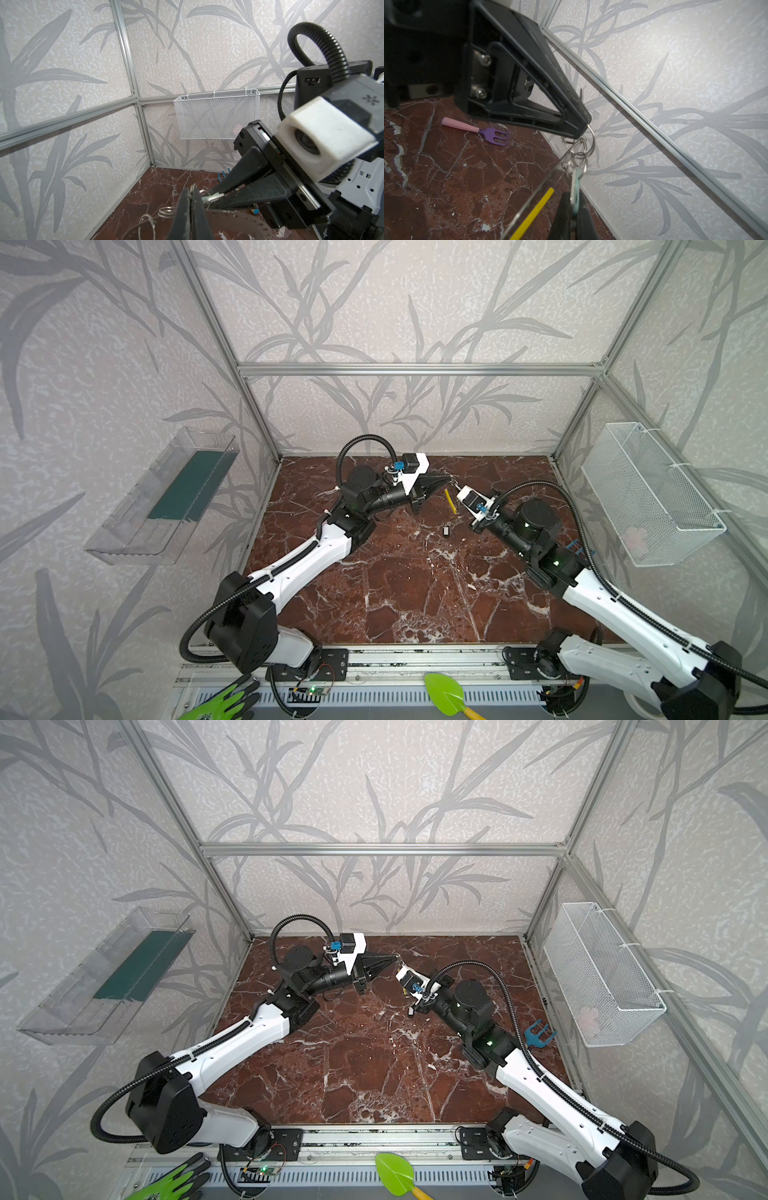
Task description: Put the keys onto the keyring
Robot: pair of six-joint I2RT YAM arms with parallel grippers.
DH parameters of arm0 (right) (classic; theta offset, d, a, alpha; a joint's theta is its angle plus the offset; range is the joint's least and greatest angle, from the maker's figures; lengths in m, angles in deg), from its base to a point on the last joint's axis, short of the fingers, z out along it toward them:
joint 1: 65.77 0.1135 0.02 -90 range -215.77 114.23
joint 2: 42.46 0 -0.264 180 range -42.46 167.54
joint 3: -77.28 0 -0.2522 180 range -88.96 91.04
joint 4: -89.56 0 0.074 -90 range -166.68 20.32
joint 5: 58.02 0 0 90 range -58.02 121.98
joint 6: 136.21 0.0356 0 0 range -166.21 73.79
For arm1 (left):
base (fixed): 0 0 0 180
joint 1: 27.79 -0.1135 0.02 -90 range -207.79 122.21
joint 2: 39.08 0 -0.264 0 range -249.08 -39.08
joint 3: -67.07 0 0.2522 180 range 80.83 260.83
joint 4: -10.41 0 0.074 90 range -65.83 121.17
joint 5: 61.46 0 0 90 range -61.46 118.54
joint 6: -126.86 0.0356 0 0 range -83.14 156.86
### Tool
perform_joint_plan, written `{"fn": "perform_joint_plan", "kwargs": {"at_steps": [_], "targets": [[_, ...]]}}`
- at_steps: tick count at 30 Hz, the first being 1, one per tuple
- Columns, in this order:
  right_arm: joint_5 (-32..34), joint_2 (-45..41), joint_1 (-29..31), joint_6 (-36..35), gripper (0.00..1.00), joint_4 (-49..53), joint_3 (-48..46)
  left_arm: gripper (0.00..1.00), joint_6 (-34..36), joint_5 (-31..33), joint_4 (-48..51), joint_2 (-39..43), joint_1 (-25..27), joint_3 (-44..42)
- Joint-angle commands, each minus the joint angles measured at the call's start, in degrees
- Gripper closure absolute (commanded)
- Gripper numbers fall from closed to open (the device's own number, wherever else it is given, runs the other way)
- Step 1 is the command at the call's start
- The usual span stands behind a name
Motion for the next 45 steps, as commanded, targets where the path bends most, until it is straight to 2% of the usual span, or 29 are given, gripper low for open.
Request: {"fn": "perform_joint_plan", "kwargs": {"at_steps": [1, 12, 18, 27, 33, 38, 45], "targets": [[-0.19, -2.08, 0.06, -1.16, 1.0, 1.5, -0.31, 1.0, -1.04, 1.47, -4.0, 1.41, -1.44, 0.29], [0.04, -0.97, 0.06, -2.43, 1.0, 5.76, 1.82, 1.0, 0.09, 2.0, -3.6, 2.09, -1.21, -0.16], [-4.65, 0.76, 0.24, -0.53, 1.0, 2.34, 0.68, 1.0, -1.56, 1.68, -5.15, 1.73, -0.9, 0.13], [-6.47, 3.53, 0.67, 0.04, 1.0, -2.61, 1.3, 1.0, -2.91, 1.58, -7.18, 0.79, 0.24, 0.41], [-9.7, 3.31, 1.05, 1.26, 1.0, -4.35, 1.82, 1.0, -2.95, 3.7, -8.81, 0.94, 0.56, -1.35], [-6.95, 3.59, 2.58, 0.22, 1.0, -2.41, 2.67, 1.0, -0.36, 5.35, -8.3, 1.67, 0.57, -2.49], [-0.34, 1.97, 3.21, -2.03, 1.0, 6.44, 5.09, 1.0, 6.65, 6.5, -1.66, 4.34, 0.4, -2.95]]}}
